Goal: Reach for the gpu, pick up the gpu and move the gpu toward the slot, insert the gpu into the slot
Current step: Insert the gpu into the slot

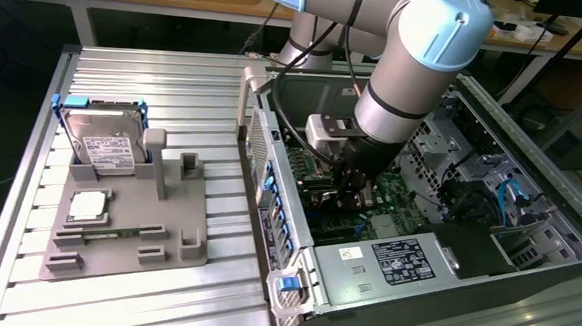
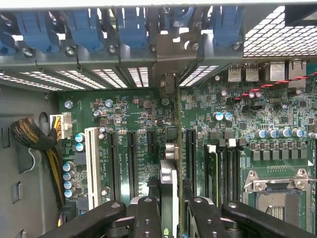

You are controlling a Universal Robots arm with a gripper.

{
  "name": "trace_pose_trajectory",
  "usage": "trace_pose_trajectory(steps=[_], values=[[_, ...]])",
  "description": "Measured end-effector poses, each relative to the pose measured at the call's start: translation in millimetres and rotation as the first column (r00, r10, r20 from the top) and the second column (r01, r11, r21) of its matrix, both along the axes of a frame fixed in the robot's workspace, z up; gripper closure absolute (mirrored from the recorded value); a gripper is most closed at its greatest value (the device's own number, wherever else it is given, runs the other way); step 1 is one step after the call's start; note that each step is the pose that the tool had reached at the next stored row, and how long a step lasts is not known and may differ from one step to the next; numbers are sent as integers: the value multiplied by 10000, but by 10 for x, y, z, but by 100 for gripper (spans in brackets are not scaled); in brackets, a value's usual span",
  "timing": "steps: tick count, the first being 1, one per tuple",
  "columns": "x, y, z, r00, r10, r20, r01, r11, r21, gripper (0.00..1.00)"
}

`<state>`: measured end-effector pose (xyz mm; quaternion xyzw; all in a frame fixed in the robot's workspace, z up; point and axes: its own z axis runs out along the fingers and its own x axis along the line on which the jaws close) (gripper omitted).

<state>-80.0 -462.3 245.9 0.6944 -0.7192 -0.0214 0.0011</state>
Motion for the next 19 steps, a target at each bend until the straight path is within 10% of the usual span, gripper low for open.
trace_pose_trajectory(steps=[19], values=[[0, 6, 84, 10000, -6, -43, 6, 10000, 0, 73]])
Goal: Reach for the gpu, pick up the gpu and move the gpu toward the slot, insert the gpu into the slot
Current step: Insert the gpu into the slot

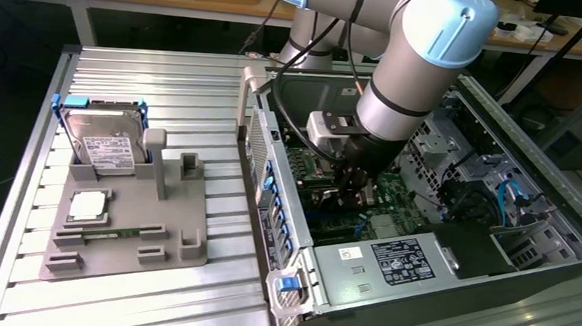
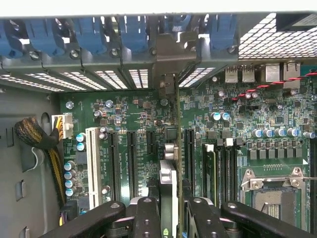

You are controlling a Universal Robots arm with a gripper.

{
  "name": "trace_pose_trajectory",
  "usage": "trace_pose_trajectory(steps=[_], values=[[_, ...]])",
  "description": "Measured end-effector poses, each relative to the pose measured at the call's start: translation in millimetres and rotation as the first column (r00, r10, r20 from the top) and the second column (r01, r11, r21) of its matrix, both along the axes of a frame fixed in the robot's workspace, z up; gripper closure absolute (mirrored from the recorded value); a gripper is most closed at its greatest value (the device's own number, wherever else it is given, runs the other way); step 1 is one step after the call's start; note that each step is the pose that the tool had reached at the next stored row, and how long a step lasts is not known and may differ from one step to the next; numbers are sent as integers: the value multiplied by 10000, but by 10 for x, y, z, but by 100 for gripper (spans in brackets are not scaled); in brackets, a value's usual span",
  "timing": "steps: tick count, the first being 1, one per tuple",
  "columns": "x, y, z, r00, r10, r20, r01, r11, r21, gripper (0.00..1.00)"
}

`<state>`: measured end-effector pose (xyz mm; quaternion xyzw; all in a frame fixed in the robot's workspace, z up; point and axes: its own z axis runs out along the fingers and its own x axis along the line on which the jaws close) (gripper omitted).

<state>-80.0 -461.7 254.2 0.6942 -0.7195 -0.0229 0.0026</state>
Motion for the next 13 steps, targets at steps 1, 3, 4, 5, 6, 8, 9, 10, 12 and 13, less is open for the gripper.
trace_pose_trajectory(steps=[1, 3, 4, 5, 6, 8, 9, 10, 12, 13], values=[[0, 1, -1, 10000, 6, 0, -6, 10000, 0, 73], [0, 5, -2, 10000, 32, 1, -32, 10000, 1, 73], [0, 7, -3, 10000, 52, 1, -52, 10000, 1, 73], [0, 9, -4, 10000, 86, 1, -86, 10000, 1, 73], [0, 12, -5, 9999, 133, 1, -133, 9999, 1, 73], [0, 14, -6, 9998, 181, 0, -181, 9998, 1, 73], [0, 15, -7, 9998, 199, 0, -199, 9998, 1, 73], [0, 15, -7, 9998, 203, 0, -203, 9998, 0, 73], [0, 16, -15, 9998, 203, 0, -203, 9998, 1, 73], [0, 16, -23, 9998, 203, 1, -203, 9998, 1, 73]])
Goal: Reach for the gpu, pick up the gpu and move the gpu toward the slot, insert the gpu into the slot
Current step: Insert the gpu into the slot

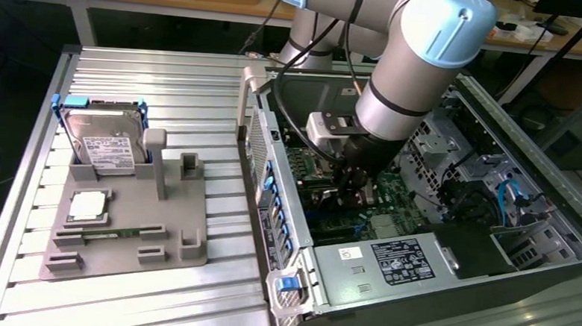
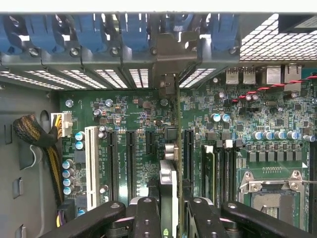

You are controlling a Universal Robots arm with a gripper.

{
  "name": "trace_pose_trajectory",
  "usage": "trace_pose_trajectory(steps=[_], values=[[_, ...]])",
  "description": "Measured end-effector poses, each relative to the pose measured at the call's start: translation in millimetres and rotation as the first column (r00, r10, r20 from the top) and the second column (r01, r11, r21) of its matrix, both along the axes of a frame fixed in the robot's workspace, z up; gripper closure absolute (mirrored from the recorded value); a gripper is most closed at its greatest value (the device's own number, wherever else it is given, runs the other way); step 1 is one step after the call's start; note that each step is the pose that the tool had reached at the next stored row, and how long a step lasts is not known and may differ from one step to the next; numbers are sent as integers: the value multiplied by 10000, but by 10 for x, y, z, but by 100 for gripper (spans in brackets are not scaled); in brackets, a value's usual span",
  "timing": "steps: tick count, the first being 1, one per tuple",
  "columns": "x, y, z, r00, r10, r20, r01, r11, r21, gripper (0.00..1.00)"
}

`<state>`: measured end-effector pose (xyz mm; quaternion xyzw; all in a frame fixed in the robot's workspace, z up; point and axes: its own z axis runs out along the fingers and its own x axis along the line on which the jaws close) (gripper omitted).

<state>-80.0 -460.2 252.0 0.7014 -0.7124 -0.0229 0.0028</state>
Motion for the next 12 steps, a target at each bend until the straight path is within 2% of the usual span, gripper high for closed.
trace_pose_trajectory(steps=[12], values=[[0, 0, -100, 10000, 1, 1, -1, 10000, 0, 73]])
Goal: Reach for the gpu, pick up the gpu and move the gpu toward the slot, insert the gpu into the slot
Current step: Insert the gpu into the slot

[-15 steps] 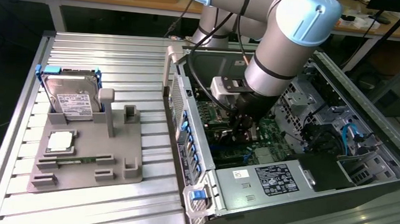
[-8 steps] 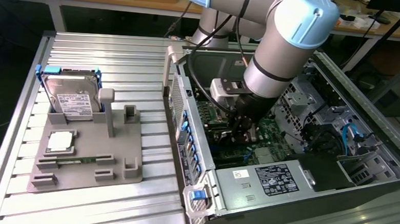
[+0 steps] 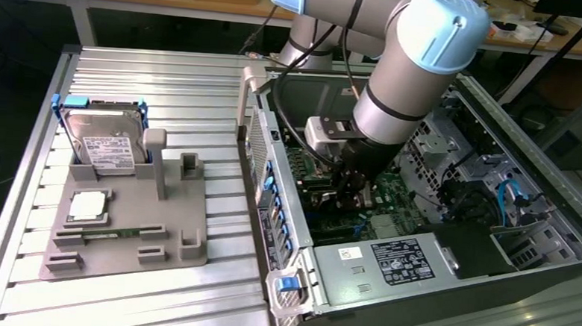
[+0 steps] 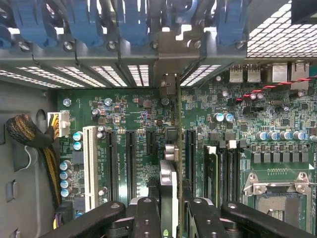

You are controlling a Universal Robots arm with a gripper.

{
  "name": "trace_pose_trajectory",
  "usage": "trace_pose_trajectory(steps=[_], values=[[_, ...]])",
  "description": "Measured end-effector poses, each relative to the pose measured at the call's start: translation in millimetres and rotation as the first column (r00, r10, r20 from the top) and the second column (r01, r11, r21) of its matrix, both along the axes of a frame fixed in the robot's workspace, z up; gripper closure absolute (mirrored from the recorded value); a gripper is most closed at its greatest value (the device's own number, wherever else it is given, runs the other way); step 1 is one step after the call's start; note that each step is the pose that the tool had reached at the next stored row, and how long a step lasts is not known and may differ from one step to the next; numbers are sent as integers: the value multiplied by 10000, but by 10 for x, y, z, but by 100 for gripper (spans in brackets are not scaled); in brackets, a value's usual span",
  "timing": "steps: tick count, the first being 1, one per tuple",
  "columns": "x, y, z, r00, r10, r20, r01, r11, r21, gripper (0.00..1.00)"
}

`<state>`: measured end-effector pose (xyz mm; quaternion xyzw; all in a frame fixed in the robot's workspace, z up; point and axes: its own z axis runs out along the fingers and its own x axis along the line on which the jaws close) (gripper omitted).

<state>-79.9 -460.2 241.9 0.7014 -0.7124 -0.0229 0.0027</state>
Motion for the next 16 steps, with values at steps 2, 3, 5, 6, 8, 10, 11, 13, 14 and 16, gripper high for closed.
trace_pose_trajectory(steps=[2, 3, 5, 6, 8, 10, 11, 13, 14, 16], values=[[0, 0, -12, 10000, 0, -1, 0, 10000, 1, 73], [0, 0, -16, 10000, 0, -2, 0, 10000, -2, 73], [0, -1, -24, 10000, 0, -4, 0, 10000, -6, 73], [-1, -1, -29, 10000, 0, -5, 0, 10000, -8, 73], [-1, -1, -42, 10000, -1, -3, 1, 10000, -5, 73], [-1, 0, -44, 10000, -1, -2, 1, 10000, -3, 73], [-1, 0, -44, 10000, -1, -2, 1, 10000, -2, 73], [-1, 0, -44, 10000, -1, -2, 1, 10000, -2, 73], [-1, 0, -44, 10000, -1, -2, 1, 10000, -2, 73], [-1, 0, -44, 10000, 0, -3, 0, 10000, -1, 73]])
